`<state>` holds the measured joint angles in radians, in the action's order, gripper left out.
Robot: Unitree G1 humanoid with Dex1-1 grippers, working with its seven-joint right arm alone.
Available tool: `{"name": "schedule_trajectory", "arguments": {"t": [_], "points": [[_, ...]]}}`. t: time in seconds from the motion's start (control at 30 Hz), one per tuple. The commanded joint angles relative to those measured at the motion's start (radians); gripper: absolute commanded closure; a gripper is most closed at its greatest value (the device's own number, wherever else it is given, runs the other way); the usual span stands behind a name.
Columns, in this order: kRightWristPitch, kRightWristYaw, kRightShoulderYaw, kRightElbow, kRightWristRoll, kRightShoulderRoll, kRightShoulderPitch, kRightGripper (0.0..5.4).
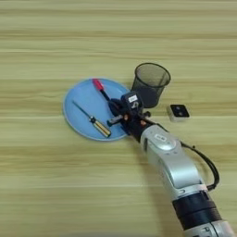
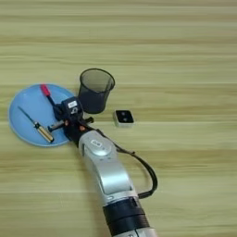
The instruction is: Move the objects on the table
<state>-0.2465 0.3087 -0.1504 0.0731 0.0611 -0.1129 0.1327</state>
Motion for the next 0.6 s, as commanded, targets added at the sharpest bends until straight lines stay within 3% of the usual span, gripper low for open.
{"name": "schedule_trajectory", "arguments": {"t": [0.03,0.13,0.6], "points": [[0.027,-0.002,0.005,-0.042,-0.003,0.003,0.049,5.11],[0.027,-0.001,0.007,-0.044,-0.004,0.003,0.049,5.11],[0.027,-0.014,0.014,-0.111,-0.016,-0.002,0.038,3.54]]}}
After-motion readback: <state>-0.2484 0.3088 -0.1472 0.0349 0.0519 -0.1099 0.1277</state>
